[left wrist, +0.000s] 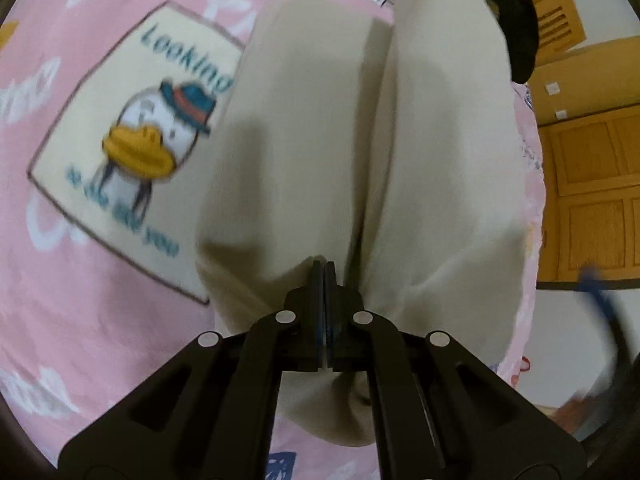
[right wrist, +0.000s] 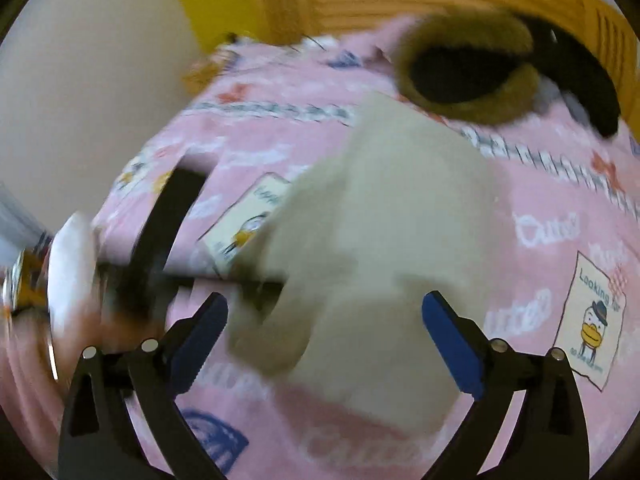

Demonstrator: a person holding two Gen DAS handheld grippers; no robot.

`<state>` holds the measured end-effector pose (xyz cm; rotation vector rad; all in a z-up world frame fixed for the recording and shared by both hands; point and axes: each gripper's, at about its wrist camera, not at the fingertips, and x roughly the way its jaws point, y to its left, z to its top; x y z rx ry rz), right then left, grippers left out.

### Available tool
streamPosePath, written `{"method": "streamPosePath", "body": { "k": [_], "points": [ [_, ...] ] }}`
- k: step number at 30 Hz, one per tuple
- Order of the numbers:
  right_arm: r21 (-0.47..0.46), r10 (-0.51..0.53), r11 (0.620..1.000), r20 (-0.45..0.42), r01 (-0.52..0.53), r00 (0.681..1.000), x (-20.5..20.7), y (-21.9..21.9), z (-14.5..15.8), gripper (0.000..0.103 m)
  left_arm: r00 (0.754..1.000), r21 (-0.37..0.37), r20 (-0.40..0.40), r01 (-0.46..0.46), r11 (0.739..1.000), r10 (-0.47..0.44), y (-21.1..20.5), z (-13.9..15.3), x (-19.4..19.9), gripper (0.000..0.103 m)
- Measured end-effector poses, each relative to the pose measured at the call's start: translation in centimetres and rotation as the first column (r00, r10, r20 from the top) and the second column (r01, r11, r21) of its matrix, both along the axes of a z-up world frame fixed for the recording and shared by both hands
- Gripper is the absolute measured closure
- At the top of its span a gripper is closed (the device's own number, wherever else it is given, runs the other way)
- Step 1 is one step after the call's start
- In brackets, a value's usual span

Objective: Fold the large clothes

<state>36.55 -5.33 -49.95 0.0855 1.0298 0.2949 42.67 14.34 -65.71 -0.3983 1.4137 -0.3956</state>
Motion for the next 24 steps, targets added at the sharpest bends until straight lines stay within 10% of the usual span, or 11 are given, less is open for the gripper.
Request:
{"method": "streamPosePath", "body": {
  "k": [8,12,16,19,24],
  "points": [
    [-0.055,-0.093,0.995,-0.322,0.079,0.942,14.6,4.9,-3.8,0.008,0.982,-0.042,0.062,-0.176,0.984,0.178,0.7,-0.9,-3.7,0.101],
    [-0.290,-0.132,0.957,-0.384,0.016,0.914,16.5,7.8,-7.4,0.012,0.977,-0.059,0.069,-0.200,0.978,0.204,0.2,-1.4,-4.9,0.101],
    [-0.489,-0.181,0.872,-0.382,-0.032,0.906,17.0,7.9,-9.9,0.056,0.969,-0.091,0.070,-0.230,0.969,0.237,0.6,-1.8,-5.6,0.101],
    [-0.462,-0.147,0.886,-0.385,-0.052,0.911,16.6,6.9,-10.0,0.079,0.966,-0.109,0.068,-0.241,0.964,0.249,0.8,-2.1,-5.9,0.101],
    [-0.251,-0.021,0.965,-0.350,-0.073,0.936,15.0,5.0,-6.2,0.087,0.965,-0.124,0.098,-0.231,0.965,0.244,2.5,-1.6,-6.9,0.101]
  ]
}}
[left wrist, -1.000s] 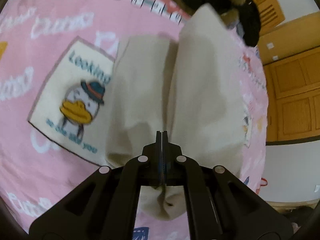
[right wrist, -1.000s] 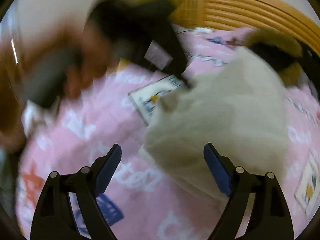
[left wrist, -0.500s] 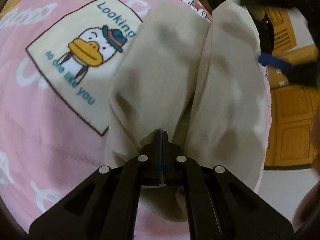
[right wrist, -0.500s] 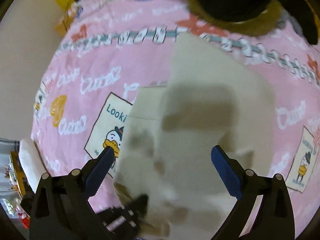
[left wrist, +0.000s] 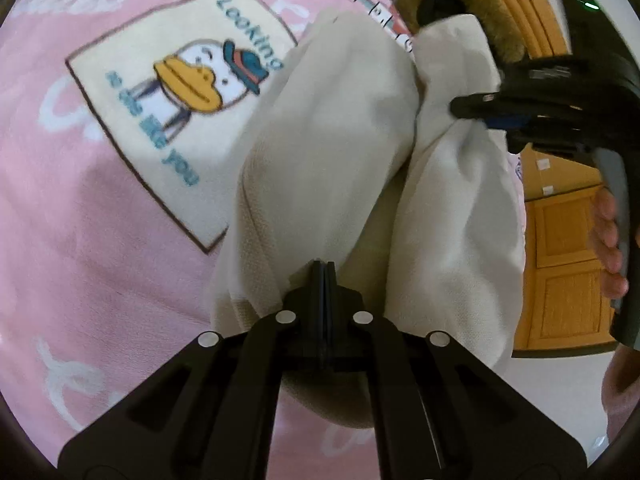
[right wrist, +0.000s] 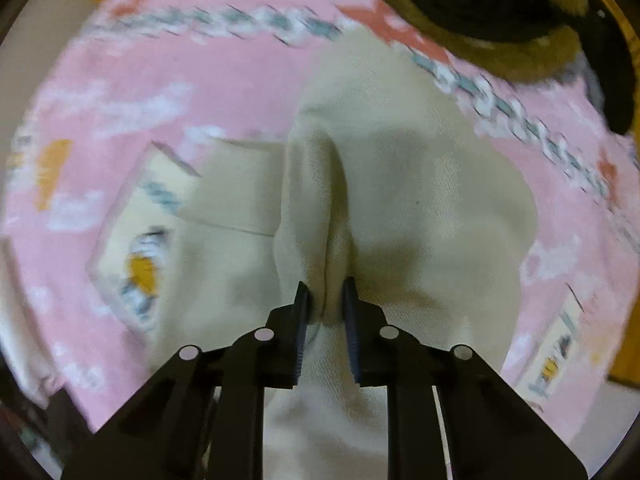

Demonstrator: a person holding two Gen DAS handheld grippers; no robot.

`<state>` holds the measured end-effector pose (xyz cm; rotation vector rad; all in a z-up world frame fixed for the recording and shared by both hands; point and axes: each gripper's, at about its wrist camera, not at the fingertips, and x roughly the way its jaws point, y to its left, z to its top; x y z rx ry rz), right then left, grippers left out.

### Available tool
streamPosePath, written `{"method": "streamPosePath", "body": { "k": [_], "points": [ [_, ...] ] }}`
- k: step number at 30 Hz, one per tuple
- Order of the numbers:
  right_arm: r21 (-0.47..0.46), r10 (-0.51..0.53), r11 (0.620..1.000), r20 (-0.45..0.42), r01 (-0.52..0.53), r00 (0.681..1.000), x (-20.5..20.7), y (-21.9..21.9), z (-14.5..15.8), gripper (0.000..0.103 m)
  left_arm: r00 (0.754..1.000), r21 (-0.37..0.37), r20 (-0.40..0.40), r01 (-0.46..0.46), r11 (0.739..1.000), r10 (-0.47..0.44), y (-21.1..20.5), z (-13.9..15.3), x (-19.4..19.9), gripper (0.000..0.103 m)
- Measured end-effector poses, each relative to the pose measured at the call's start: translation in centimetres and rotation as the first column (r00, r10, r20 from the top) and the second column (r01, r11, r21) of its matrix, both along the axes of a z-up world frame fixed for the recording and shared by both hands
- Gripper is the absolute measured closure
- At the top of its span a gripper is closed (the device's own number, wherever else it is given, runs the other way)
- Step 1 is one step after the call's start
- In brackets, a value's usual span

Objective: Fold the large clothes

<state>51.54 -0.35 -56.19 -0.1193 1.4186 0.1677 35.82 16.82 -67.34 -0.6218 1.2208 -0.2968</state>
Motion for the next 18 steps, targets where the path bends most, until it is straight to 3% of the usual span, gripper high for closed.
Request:
{"method": "streamPosePath", "body": {
  "k": [4,8,12,15,18],
  "points": [
    [0.122,0.090,0.987,0.090,-0.100,0.992,-2.1,-0.3,5.2,0.087,1.000,-0.004,0.006,0.024,1.000,-0.024,1.2,-0.1,0.2,0.101],
    [0.236,0.179,0.953,0.075,-0.192,0.981,-2.5,1.2,7.2,0.087,0.999,-0.180,-0.031,0.015,0.984,-0.021,2.8,-1.7,-0.4,0.101],
    [0.202,0.287,0.938,0.003,-0.281,0.958,-0.8,5.3,3.8,0.087,0.999,-0.152,-0.001,0.051,0.987,-0.051,3.0,0.3,-2.8,0.101],
    [0.117,0.312,0.946,-0.084,-0.301,0.946,1.2,7.8,-1.2,0.087,0.999,-0.029,0.034,-0.013,1.000,0.014,3.8,3.6,-4.0,0.101],
    [0.075,0.307,0.951,-0.143,-0.299,0.941,2.4,8.9,-4.5,0.087,0.991,-0.013,0.113,-0.064,0.998,0.066,3.9,7.7,-4.7,0.101]
  ]
}}
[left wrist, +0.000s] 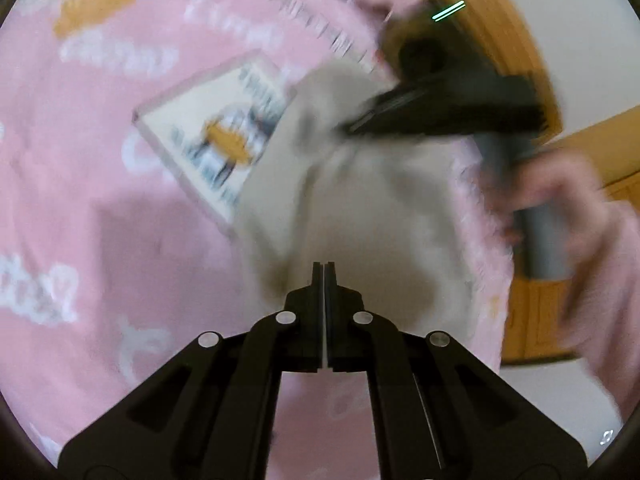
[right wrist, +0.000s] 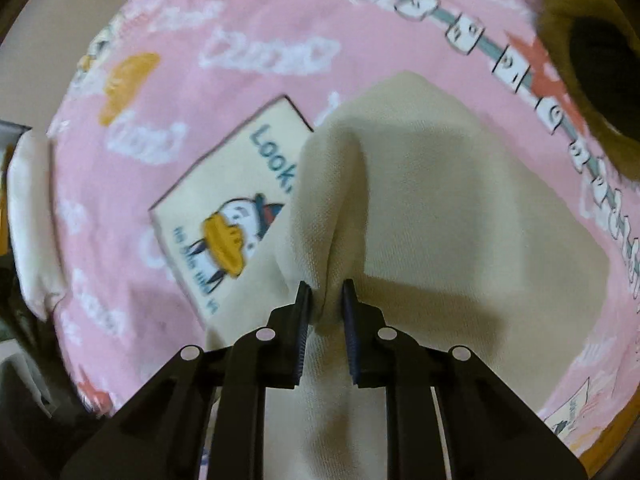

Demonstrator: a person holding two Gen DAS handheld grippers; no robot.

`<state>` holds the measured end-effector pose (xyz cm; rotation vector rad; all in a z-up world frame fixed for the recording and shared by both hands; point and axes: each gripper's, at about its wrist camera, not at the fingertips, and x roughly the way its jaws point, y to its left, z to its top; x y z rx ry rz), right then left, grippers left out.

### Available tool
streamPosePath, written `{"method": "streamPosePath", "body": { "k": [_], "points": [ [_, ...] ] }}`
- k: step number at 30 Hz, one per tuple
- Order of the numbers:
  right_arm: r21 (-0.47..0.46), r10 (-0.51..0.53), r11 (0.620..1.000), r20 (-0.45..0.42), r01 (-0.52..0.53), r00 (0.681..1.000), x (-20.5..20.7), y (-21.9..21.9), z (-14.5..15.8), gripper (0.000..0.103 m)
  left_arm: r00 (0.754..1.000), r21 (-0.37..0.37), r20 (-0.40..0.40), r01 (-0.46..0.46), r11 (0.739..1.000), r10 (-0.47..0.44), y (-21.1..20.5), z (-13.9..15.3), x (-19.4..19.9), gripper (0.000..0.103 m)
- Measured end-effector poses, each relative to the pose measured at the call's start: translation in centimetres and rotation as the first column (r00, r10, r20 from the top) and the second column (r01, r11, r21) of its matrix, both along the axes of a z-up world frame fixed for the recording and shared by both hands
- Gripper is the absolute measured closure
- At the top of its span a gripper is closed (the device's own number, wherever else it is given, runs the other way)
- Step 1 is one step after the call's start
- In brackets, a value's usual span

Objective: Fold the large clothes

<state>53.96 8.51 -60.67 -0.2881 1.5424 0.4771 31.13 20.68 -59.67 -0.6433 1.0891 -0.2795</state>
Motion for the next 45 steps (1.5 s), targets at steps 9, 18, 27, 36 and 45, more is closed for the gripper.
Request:
{"method": "streamPosePath", "body": {
  "k": [9,18,27,36,45],
  "points": [
    [0.165,-0.077,0.982,-0.122,0.096,0.990,1.4,-1.8,0.3,0.065,0.969,0.074,-0.247,0.013,0.997,0.006,-7.5,-5.8,3.8,0.101],
    [0.507,-0.202,0.848,0.043,0.153,0.978,-5.5,-16.8,12.1,0.102,0.976,0.233,-0.210,-0.012,0.972,0.063,-9.9,-4.8,1.3,0.101],
    [0.520,-0.341,0.757,-0.202,0.396,0.918,-14.3,-21.6,-3.6,0.101,0.989,0.201,-0.133,-0.031,0.979,0.059,-8.5,0.7,6.3,0.101],
    [0.520,-0.452,0.755,-0.028,0.399,0.891,-16.7,-20.4,-2.0,0.102,0.946,0.287,-0.322,0.115,0.951,-0.017,-9.8,-5.3,15.7,0.101],
    [0.449,-0.473,0.811,0.125,0.375,0.872,-7.1,-21.0,0.4,0.099,0.950,0.312,-0.312,0.089,0.946,0.014,-9.3,-8.7,14.8,0.100]
  ]
}}
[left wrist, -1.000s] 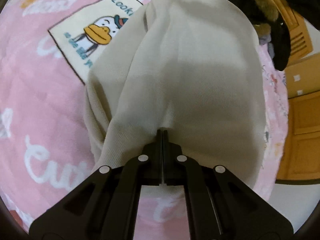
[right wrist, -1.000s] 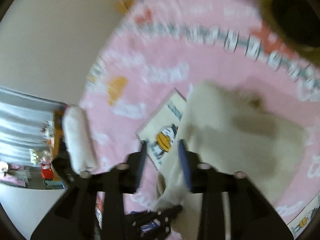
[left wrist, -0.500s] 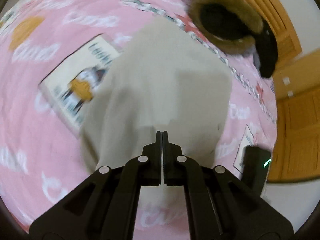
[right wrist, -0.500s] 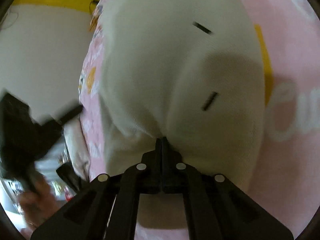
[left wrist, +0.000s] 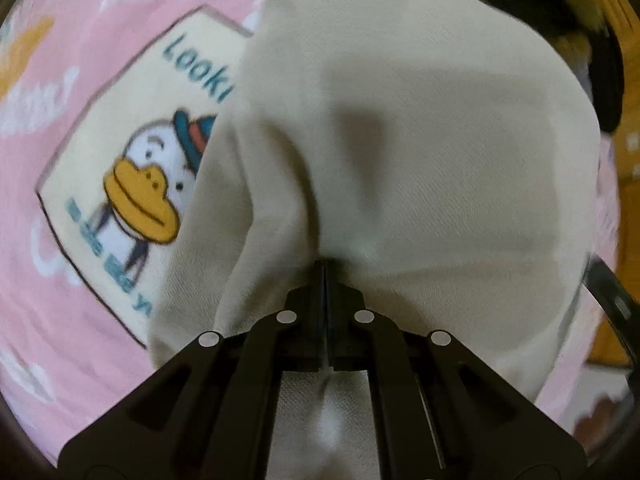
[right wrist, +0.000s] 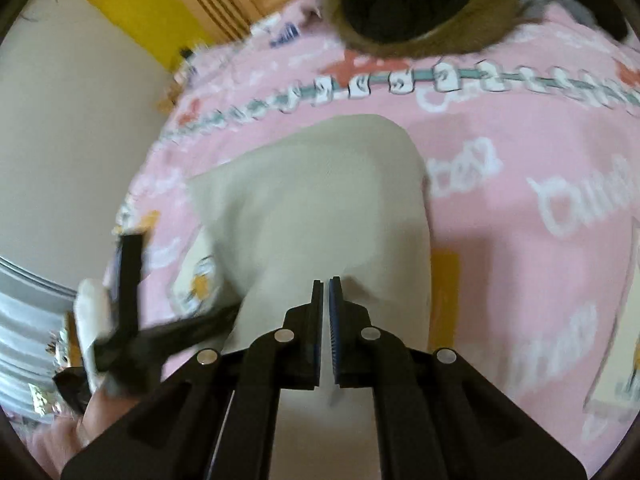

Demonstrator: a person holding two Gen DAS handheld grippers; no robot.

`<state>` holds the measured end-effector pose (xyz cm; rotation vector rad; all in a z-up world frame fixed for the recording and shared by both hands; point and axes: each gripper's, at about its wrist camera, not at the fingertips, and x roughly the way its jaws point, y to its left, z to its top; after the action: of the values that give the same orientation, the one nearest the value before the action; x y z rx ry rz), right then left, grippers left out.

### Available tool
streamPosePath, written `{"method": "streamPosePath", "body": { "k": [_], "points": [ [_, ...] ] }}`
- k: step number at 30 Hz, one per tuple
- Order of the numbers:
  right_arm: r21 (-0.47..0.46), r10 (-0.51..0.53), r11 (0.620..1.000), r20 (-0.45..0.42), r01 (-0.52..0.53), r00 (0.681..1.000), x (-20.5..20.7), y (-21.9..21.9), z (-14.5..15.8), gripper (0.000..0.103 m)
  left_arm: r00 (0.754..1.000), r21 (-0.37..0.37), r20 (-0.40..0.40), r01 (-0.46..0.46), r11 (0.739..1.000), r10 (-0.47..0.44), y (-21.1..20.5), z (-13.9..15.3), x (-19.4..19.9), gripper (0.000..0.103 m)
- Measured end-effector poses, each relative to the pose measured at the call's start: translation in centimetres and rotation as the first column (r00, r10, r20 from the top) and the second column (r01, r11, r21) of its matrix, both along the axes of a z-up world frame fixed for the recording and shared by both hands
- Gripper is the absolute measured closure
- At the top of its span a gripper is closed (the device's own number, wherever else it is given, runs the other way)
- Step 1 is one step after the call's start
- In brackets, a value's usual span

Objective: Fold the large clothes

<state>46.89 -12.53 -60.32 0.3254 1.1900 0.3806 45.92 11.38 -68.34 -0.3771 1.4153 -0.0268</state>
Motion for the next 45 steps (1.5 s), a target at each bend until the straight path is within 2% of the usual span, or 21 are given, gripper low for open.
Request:
{"method": "streamPosePath", "body": {
  "k": [3,5,7,9,10,12,15,18,22,25,27,29,30,31,33,34,36,39,41,44,45],
  "points": [
    [-0.147,0.058,0.987,-0.083,-0.070,0.995,4.2,1.0,-2.9,0.103,0.999,-0.001,-0.015,0.029,1.000,-0.029,0.0,-0.2,0.3,0.100],
    [-0.168,0.045,0.983,-0.148,-0.070,0.988,5.4,1.1,-4.2,0.103,0.999,-0.016,-0.032,0.031,0.999,-0.031,0.0,0.5,0.5,0.100],
    [-0.173,-0.015,0.985,-0.203,-0.021,0.979,5.1,1.0,-3.2,0.102,1.000,-0.049,-0.027,0.004,0.999,-0.005,0.4,2.2,-0.4,0.101],
    [-0.187,-0.026,0.982,-0.163,-0.005,0.986,2.9,1.1,0.2,0.097,1.000,-0.152,0.007,-0.021,0.988,0.023,1.0,4.8,-2.3,0.101],
    [-0.144,-0.031,0.990,-0.136,0.011,0.990,1.2,1.2,1.8,0.097,0.999,-0.173,0.028,-0.011,0.985,0.016,0.7,6.4,-3.8,0.101],
    [-0.091,-0.055,0.995,-0.082,0.048,0.995,-2.8,1.2,4.9,0.097,0.999,-0.169,0.022,-0.025,0.985,0.029,0.3,7.5,-6.4,0.101],
    [-0.064,-0.069,0.996,-0.065,0.065,0.996,-9.3,0.8,6.3,0.096,0.995,-0.120,-0.084,-0.057,0.991,0.047,0.5,4.4,-8.2,0.101],
    [-0.077,-0.024,0.997,-0.149,0.012,0.989,-12.2,1.4,2.6,0.096,0.994,-0.083,-0.105,-0.025,0.996,0.016,0.3,2.8,-8.0,0.101],
    [-0.077,0.014,0.997,-0.192,-0.029,0.981,-12.1,2.1,-3.5,0.100,0.990,0.039,-0.143,0.024,0.999,-0.018,-1.8,3.0,-6.4,0.101],
    [-0.015,0.027,0.999,-0.204,-0.031,0.979,-11.9,1.1,-1.5,0.096,0.998,0.019,-0.047,-0.035,0.999,0.036,-2.3,7.2,-5.5,0.101],
    [0.057,0.031,0.998,-0.161,-0.022,0.987,-11.9,-0.9,1.3,0.091,0.998,-0.010,0.028,-0.047,0.999,0.047,-2.9,10.2,-3.2,0.101],
    [0.047,0.000,0.999,-0.083,0.004,0.997,-10.9,-2.7,3.3,0.076,0.999,-0.023,0.038,-0.036,0.999,0.037,-3.7,11.0,0.0,0.101],
    [0.066,-0.037,0.997,-0.044,0.040,0.998,-9.4,-3.9,4.1,0.059,0.998,-0.019,0.028,-0.052,0.998,0.052,-3.8,10.7,1.3,0.101],
    [0.092,-0.053,0.994,-0.027,0.055,0.998,-8.1,-4.7,4.4,0.050,0.998,-0.001,0.009,-0.063,0.998,0.063,-2.8,10.1,2.0,0.101],
    [0.106,-0.066,0.992,-0.001,0.066,0.998,-3.6,-5.4,4.0,0.055,0.994,0.029,-0.049,-0.101,0.995,0.102,-2.7,7.6,2.9,0.101],
    [0.100,-0.069,0.993,0.008,0.067,0.998,-1.4,-5.6,3.7,0.070,0.991,0.051,-0.070,-0.113,0.992,0.116,-2.8,7.0,3.3,0.101],
    [0.040,-0.069,0.997,0.022,0.068,0.997,2.7,-4.8,2.4,0.082,0.987,0.103,-0.100,-0.112,0.988,0.123,-2.0,4.7,3.1,0.101],
    [-0.052,-0.019,0.999,-0.049,0.017,0.999,7.4,-2.4,-1.6,0.094,0.978,0.100,-0.147,-0.134,0.986,0.148,-0.2,1.7,2.8,0.101],
    [-0.066,0.008,0.998,-0.042,-0.011,0.999,8.0,-1.8,-3.1,0.095,0.978,0.065,-0.149,-0.140,0.988,0.148,0.5,0.9,3.0,0.101],
    [-0.081,0.044,0.996,0.026,-0.042,0.999,6.8,-1.7,-1.5,0.088,0.987,0.045,-0.142,-0.074,0.996,0.080,0.2,1.2,3.4,0.101],
    [-0.050,0.026,0.998,0.030,-0.025,0.999,6.2,-2.3,-1.0,0.065,0.992,0.021,-0.124,-0.033,0.999,0.035,0.1,1.7,3.2,0.101]
  ]
}}
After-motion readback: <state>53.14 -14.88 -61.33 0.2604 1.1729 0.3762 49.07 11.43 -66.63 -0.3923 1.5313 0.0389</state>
